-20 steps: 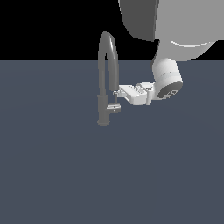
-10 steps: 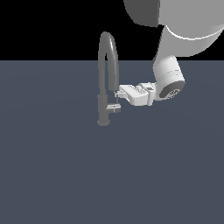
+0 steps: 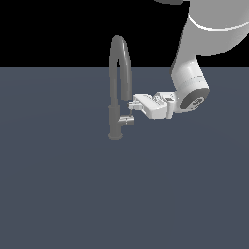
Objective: Turn on the faucet by rotating a designated handle.
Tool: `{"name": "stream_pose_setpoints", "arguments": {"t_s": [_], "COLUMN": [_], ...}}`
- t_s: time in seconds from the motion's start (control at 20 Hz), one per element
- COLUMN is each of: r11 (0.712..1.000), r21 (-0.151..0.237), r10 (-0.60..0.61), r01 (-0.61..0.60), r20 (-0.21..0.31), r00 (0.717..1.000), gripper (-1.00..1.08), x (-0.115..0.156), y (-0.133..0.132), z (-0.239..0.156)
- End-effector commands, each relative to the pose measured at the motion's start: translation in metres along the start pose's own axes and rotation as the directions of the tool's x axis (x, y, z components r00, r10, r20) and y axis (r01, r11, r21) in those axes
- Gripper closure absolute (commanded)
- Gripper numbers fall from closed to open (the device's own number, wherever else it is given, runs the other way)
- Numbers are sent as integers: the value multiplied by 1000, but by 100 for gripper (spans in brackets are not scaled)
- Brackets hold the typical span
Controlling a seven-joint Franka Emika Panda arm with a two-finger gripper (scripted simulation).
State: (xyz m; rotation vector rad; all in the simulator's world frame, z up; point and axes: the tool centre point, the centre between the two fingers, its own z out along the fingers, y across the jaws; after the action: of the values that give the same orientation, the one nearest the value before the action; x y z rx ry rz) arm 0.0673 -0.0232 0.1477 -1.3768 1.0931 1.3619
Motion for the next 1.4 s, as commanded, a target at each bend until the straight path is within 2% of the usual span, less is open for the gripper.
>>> {"name": "stream_pose_setpoints", "arguments": {"t_s": [0.0,0.15,0.7,0.8,1.1,1.15,1.2,1.35], "r11": [1000,1000,1000,1000,1000,1000,1000,1000], "r21": [-5,-2,-5,-5,-5,-5,-10,-8], "r10": [8,-1,7,-9,7,7,-25,-13], "r01": [-8,1,-7,9,-7,-7,25,13], "r20": [4,0,5,0,5,5,1,2], "r00": [1000,1000,1000,1000,1000,1000,1000,1000], "gripper": [108,108,108,108,108,108,108,108], "x": [2,-1,20,10,49,49,26,46], "y": [9,6,40,32,55,55,44,48], "z": [0,0,0,0,0,0,0,0]}}
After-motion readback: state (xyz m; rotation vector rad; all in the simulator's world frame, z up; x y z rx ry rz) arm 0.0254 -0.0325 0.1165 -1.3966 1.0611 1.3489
